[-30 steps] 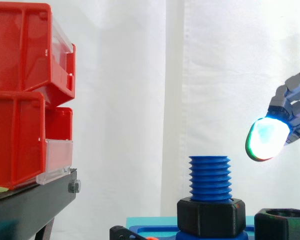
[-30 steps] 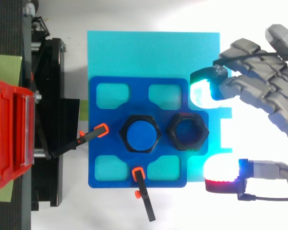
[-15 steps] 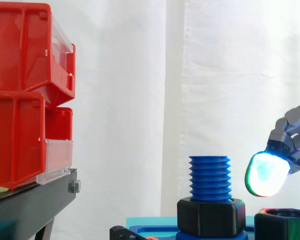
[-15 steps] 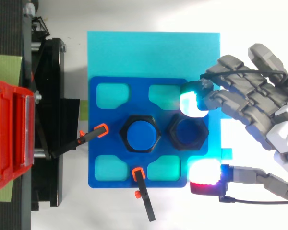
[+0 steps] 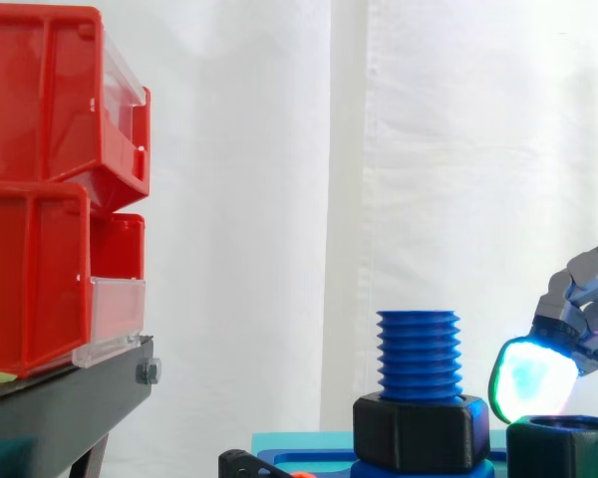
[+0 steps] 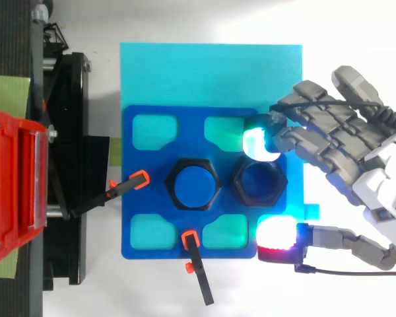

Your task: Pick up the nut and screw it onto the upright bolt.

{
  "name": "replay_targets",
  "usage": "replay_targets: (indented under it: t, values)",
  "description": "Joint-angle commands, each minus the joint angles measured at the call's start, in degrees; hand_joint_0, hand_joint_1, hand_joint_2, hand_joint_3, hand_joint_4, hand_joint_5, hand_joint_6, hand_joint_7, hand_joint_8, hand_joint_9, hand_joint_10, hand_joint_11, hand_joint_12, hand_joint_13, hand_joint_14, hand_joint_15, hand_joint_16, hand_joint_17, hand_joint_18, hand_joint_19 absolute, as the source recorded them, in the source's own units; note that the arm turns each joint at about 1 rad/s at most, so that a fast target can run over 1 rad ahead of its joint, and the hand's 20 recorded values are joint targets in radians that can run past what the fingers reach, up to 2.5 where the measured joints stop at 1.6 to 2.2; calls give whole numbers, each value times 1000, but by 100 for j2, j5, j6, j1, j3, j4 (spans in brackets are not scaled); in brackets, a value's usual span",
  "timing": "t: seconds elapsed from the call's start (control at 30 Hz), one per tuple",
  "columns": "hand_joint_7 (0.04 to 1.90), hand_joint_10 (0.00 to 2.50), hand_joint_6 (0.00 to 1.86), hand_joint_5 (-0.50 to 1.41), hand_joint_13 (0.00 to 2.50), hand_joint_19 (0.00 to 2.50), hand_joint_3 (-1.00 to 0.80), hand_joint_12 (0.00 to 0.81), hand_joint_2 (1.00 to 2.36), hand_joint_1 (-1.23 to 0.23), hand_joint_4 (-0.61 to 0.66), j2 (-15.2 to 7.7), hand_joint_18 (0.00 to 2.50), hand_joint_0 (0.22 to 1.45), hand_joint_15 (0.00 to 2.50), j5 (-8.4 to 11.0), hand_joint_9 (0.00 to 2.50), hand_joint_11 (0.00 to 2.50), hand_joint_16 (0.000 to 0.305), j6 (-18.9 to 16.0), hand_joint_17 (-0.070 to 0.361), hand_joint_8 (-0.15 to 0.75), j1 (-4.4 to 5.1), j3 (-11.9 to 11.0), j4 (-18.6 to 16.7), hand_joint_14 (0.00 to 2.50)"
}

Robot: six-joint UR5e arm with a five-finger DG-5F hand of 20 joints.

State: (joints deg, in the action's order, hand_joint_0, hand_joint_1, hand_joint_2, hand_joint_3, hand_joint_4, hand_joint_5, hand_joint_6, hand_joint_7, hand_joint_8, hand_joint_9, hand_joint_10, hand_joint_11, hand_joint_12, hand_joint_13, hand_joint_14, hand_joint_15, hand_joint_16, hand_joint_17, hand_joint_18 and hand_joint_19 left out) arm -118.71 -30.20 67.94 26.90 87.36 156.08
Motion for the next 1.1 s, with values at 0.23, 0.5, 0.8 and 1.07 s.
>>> replay_targets:
  t: [0.23,0.5,0.8,1.07]
  values:
    - [794,10,502,-221,261,0,-500,350,1000,-725,223,-12,0,450,0,-30,405,296,43,26,97,319,-18,0,-7,0]
    - [819,8,502,-221,266,0,-500,350,1000,-742,225,-12,3,453,0,-74,403,310,43,35,98,317,-36,0,2,0]
    - [869,8,503,-222,266,0,-500,351,1000,-762,232,-12,8,454,0,-91,395,302,43,35,97,315,-62,0,11,0]
    - [960,10,503,-225,271,0,-500,346,1000,-805,271,-12,19,470,0,-117,400,331,43,35,96,309,-80,9,107,0]
